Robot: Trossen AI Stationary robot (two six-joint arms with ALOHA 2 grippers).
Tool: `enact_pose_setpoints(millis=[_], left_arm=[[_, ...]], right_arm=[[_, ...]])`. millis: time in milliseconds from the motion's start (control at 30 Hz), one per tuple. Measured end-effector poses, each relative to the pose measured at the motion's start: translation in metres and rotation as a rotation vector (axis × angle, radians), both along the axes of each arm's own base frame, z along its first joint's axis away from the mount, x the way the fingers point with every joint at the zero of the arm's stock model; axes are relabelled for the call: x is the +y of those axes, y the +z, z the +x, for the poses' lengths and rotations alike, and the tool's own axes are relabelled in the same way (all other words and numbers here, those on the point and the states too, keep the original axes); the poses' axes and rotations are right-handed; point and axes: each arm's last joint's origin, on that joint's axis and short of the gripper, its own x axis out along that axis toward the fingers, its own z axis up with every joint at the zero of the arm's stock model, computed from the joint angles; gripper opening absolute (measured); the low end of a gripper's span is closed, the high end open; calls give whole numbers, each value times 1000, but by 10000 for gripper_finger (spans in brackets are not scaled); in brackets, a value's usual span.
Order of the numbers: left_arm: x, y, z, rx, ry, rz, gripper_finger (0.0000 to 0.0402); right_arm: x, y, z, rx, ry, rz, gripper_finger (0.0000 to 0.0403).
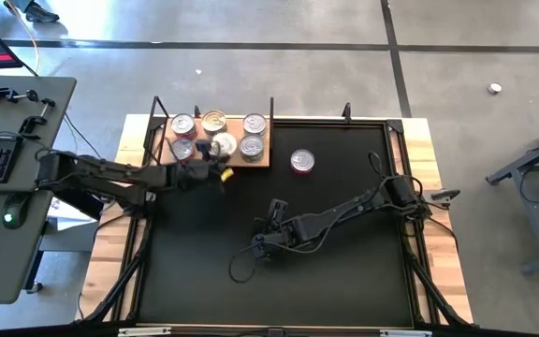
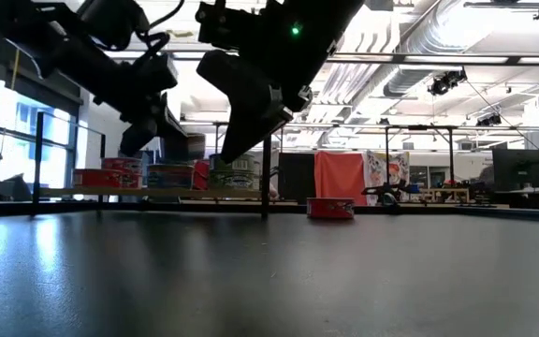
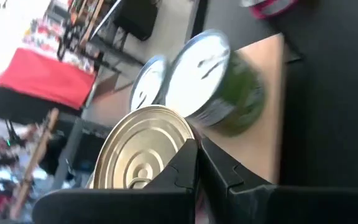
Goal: Stack canned seafood by type on shelf
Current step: Stack the pink blue tuna can on the top of the other pink blue tuna can, then stack the red tuna can on the top of the other red tuna can
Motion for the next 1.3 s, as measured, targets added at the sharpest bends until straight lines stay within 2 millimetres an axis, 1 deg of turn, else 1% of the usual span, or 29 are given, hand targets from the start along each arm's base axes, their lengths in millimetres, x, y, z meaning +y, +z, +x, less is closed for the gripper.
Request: enact_pose_setpoints(millis=[100,200,367,500,600,767,900,1000,1100,1200,1233,1300], left_arm=[[12,4,-6,-38,43,-38,0],[17,4,-9,-45,50,-64,0],[18,2,-9,-36,8,-100,9],[18,1,-10,-38,26,-113,23],[19,0,-11,-18,33,-117,36],[18,0,-12,-13,30,-119,66],[18,8,-13,-37,36,-128,87],[16,23,-13,-83,44,-148,99],[10,39,-13,-135,39,-181,103],[0,51,-15,-209,7,-228,103],[-4,54,-15,-235,-27,-256,103],[-14,56,-17,-263,-129,-326,103]], right_arm=[[0,0,0,-2,-2,1,0],[0,0,0,-1,0,0,0],[2,1,-1,-10,-11,-31,0],[8,1,-3,0,17,-51,0],[12,4,-12,48,22,-64,0],[14,23,-36,89,-75,-133,0],[9,34,-54,183,-102,-180,0],[-5,43,-62,249,-132,-232,0],[-30,48,-71,329,-157,-249,0],[-67,49,-96,382,-194,-184,0],[-82,49,-106,367,-220,-144,0],[-108,46,-123,264,-265,-78,0]])
